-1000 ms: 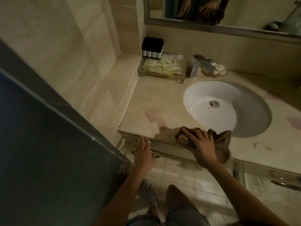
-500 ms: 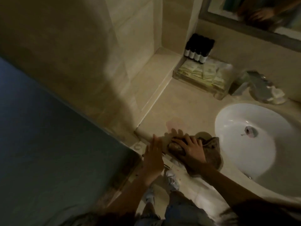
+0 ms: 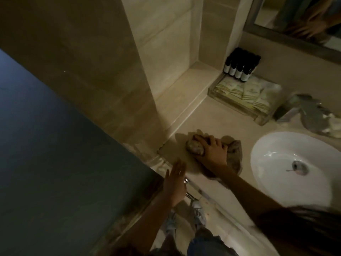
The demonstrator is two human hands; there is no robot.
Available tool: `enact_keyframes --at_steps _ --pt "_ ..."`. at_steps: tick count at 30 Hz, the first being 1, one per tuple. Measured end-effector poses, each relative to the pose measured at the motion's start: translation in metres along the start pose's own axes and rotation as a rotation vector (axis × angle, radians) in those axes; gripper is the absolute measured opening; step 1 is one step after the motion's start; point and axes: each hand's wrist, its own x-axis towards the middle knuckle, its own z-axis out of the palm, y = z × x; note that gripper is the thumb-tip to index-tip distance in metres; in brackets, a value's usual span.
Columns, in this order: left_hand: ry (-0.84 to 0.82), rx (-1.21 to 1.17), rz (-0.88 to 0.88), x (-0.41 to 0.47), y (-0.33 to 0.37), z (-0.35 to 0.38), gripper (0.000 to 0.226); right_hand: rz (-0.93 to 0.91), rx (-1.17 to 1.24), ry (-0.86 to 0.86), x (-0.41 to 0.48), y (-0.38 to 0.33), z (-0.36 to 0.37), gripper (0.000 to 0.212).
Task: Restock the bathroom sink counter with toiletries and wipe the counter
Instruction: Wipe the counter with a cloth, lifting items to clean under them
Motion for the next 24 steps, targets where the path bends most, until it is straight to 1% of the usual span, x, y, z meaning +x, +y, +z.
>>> enact_keyframes --at_steps 3,5,6,8,10,13,16,19,20,22,24 --pt "0.01 -0.084 0.025 -0.001 0.001 0.006 0.071 0.003 -0.022 0.027 -0.059 0.007 0.014 0.07" --pt "0.09 -0.158 0.088 0.0 -0.001 0.01 0.071 0.014 -0.051 0.035 -0.093 0.014 0.022 0.067" --pt "0.099 -0.195 0.106 0.001 -0.004 0.015 0.074 0.015 -0.059 0.049 -0.106 0.018 0.024 0.066" --pt "0.089 -0.21 0.1 0.002 -0.008 0.019 0.078 0.004 -0.059 0.065 -0.125 0.028 0.022 0.066" --pt "0.108 -0.197 0.114 0.002 -0.007 0.015 0.076 0.009 -0.048 0.052 -0.13 0.043 0.017 0.067" --pt "0.065 -0.166 0.092 -0.002 -0.008 0.014 0.073 0.091 -0.008 0.1 -0.111 0.057 0.011 0.067" --pt "0.024 -0.101 0.081 -0.009 -0.007 0.013 0.079 0.225 -0.005 0.159 -0.069 0.056 0.003 0.067" --pt "0.025 -0.069 0.076 -0.01 -0.007 0.009 0.079 0.357 0.034 0.125 -0.012 0.043 -0.009 0.064" --pt "0.011 -0.061 0.062 -0.009 -0.007 0.006 0.079 0.365 0.024 0.107 0.004 0.035 -0.012 0.065" --pt "-0.003 -0.031 0.027 -0.009 -0.007 0.002 0.079 0.321 -0.052 0.082 0.027 0.015 -0.012 0.065" --pt "-0.004 -0.019 -0.014 -0.011 -0.009 -0.001 0.08 0.275 -0.116 0.085 0.033 -0.003 -0.007 0.064"
